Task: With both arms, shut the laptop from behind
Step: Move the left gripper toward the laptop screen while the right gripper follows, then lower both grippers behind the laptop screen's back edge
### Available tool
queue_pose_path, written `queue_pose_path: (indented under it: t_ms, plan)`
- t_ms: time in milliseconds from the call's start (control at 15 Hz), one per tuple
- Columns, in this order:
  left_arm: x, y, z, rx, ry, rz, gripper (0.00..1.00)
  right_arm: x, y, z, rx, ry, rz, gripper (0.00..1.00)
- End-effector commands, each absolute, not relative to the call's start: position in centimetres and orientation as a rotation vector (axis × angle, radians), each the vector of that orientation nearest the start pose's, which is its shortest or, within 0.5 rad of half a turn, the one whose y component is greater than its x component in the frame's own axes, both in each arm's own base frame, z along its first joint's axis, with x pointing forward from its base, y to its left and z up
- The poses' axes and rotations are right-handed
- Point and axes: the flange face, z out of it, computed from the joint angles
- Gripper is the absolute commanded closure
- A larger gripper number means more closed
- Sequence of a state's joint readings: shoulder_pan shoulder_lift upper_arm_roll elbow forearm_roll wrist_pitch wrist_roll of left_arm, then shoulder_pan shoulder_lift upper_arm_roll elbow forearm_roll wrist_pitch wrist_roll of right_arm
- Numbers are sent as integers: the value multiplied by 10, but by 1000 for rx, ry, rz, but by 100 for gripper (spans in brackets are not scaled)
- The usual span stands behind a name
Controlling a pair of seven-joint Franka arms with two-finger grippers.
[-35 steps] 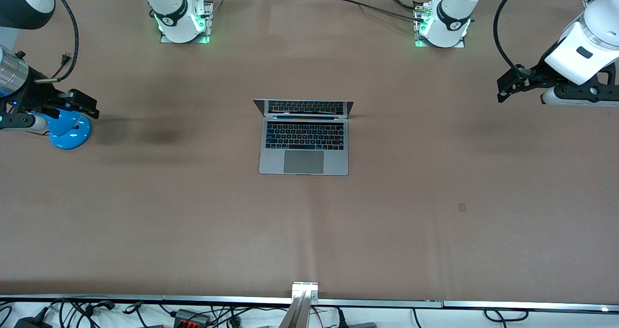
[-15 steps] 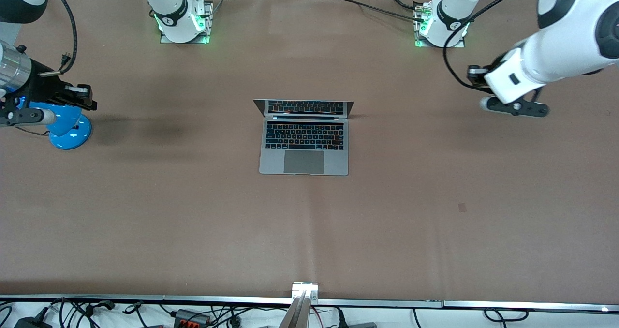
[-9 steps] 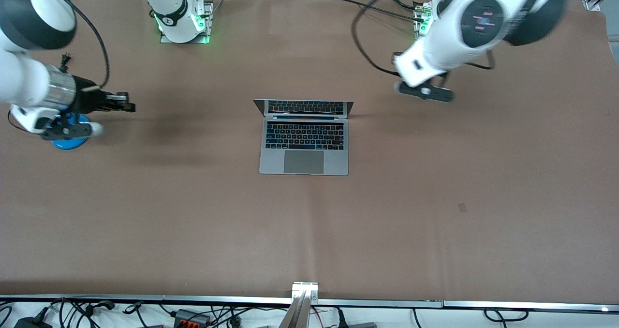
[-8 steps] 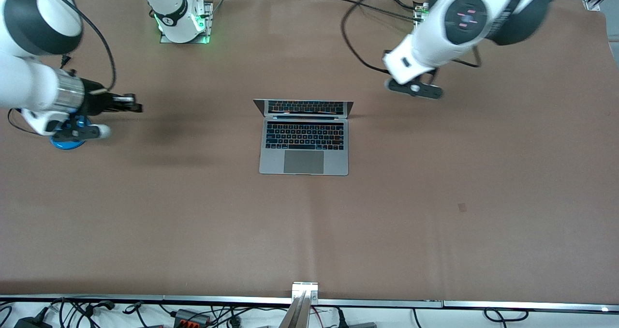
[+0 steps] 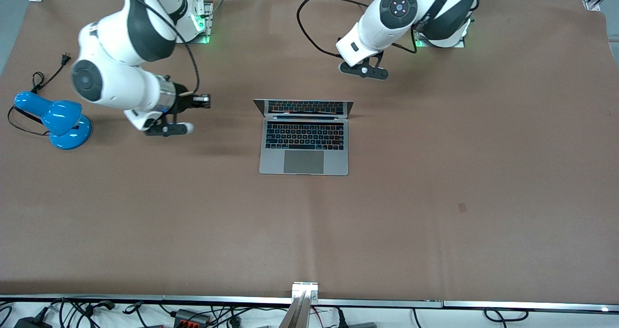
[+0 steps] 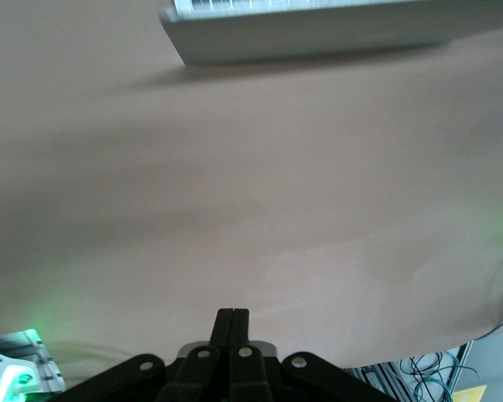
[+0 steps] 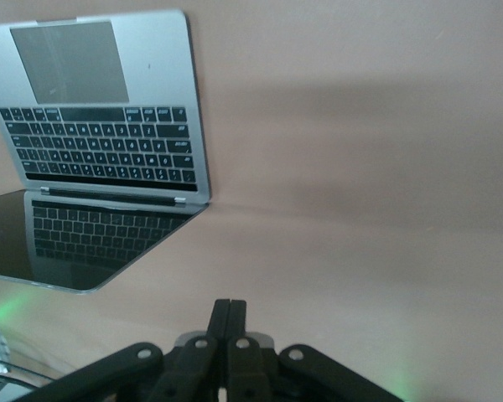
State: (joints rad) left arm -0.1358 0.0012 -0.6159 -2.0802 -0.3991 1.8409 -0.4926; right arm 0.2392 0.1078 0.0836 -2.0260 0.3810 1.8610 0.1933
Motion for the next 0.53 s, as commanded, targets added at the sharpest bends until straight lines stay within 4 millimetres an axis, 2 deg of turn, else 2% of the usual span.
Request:
queue_pose_path:
  t_ms: [0, 67, 133, 267, 467]
  plan:
    - [335, -378, 413, -3237, 152, 654, 99, 459, 219, 361, -2822, 69, 467, 100]
    - [324, -380, 412, -3236, 154, 666, 99, 453, 229, 356, -2832, 91, 466, 100]
    - [316, -378, 411, -3228, 158, 658, 99, 443, 248, 353, -2844, 88, 485, 100]
    - [310, -378, 405, -3225, 179, 640, 99, 433, 265, 350, -2857, 111, 488, 100]
    - [304, -383, 372, -3287, 170, 476, 99, 413, 292, 349, -2878, 135, 511, 100]
